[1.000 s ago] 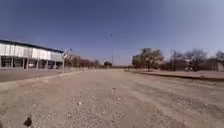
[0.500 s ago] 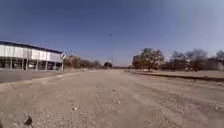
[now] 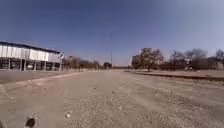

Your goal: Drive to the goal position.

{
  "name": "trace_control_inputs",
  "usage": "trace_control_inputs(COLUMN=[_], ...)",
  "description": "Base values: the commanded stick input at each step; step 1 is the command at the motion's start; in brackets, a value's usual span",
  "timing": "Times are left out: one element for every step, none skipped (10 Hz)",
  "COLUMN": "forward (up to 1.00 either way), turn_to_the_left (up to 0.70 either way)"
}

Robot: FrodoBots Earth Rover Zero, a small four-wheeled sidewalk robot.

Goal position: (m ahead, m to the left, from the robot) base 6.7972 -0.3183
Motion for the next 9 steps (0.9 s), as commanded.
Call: trace_control_inputs(forward=[0.50, 0.50, 0.50, 0.50, 0.50, 0.50, 0.50, 0.50, 0.50], turn_to_the_left=[0.50, 0.34, 0.00, 0.00, 0.00, 0.00, 0.00, 0.00, 0.00])
